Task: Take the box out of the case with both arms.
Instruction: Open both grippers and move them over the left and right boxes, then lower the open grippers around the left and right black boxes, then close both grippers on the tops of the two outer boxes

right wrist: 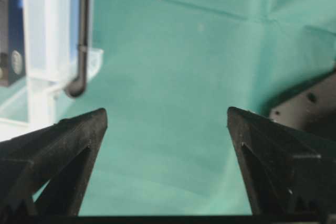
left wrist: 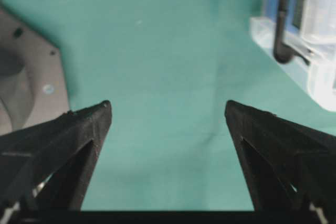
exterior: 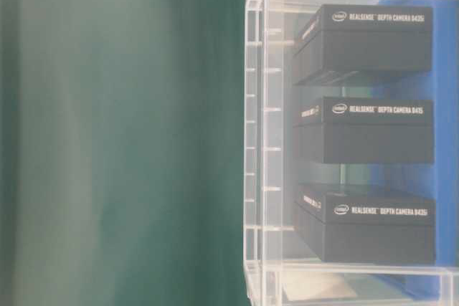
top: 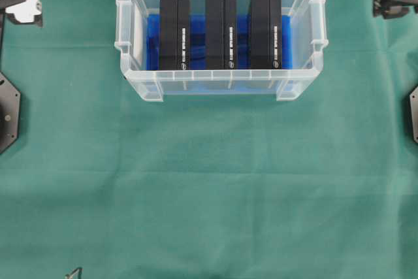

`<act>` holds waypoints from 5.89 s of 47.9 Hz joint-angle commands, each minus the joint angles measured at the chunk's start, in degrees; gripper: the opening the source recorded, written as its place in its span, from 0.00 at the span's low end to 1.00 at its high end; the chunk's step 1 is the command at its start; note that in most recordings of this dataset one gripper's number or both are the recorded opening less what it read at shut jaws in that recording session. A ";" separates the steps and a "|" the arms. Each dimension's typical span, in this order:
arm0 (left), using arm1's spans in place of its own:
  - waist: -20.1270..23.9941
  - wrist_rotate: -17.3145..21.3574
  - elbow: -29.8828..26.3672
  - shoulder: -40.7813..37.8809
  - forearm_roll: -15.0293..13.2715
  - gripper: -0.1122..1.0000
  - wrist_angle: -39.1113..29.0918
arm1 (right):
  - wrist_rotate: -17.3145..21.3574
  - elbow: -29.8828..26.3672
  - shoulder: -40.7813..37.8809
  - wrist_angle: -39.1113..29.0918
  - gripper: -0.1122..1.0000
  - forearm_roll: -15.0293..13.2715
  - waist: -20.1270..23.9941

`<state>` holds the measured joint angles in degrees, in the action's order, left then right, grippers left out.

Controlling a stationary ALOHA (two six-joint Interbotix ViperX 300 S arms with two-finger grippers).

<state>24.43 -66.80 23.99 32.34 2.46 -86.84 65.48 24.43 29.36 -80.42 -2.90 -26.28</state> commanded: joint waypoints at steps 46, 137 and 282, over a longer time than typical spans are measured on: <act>-7.56 -2.46 -30.15 -32.34 2.29 0.90 4.48 | 2.81 -23.38 -27.69 7.38 0.95 0.00 6.42; -8.17 -1.67 -35.51 -38.32 2.99 0.90 5.71 | 2.90 -24.26 -29.53 8.17 0.95 -0.62 6.77; -7.03 -3.87 -16.00 -43.24 3.43 0.90 22.32 | 2.99 -11.34 -34.10 21.09 0.95 -2.29 7.12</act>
<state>17.14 -70.84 7.12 -11.34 5.80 -64.07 68.64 13.01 -5.63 -58.97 -5.01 -18.81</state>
